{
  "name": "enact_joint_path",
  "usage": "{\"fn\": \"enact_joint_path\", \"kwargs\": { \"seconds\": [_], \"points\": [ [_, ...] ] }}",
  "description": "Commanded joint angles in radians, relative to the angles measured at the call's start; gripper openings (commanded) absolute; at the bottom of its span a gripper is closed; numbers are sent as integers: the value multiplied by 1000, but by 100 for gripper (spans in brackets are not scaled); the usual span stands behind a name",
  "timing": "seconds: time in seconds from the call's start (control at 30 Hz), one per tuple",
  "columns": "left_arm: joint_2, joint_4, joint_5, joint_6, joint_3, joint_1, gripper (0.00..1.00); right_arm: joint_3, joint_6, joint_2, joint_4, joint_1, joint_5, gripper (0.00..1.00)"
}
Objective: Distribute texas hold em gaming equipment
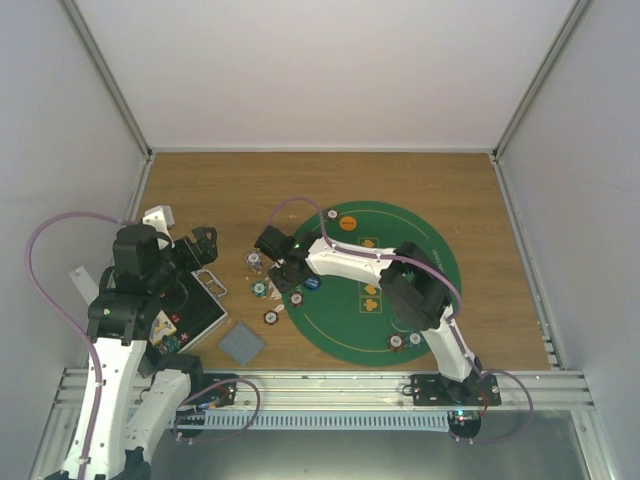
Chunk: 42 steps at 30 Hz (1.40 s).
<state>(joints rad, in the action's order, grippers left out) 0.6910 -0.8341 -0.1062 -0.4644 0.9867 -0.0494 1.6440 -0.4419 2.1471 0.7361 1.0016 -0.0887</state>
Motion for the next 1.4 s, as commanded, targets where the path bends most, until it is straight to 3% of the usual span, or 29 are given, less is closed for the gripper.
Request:
{"fn": "enact_joint_path", "kwargs": {
  "seconds": [0.0, 0.67, 0.93, 1.37],
  "points": [
    [-2, 39, 4, -17, -10, 8, 99, 27, -1, 23, 13, 8, -21, 45],
    [-14, 48, -3, 0, 9, 8, 99, 135, 74, -30, 28, 62, -85, 84],
    [-27, 44, 9, -5, 16, 8, 99, 139, 136, 17, -17, 130, -13, 87],
    [-30, 39, 5, -2, 12, 8, 99, 223, 114, 138, 40, 126, 8, 85]
  ]
}}
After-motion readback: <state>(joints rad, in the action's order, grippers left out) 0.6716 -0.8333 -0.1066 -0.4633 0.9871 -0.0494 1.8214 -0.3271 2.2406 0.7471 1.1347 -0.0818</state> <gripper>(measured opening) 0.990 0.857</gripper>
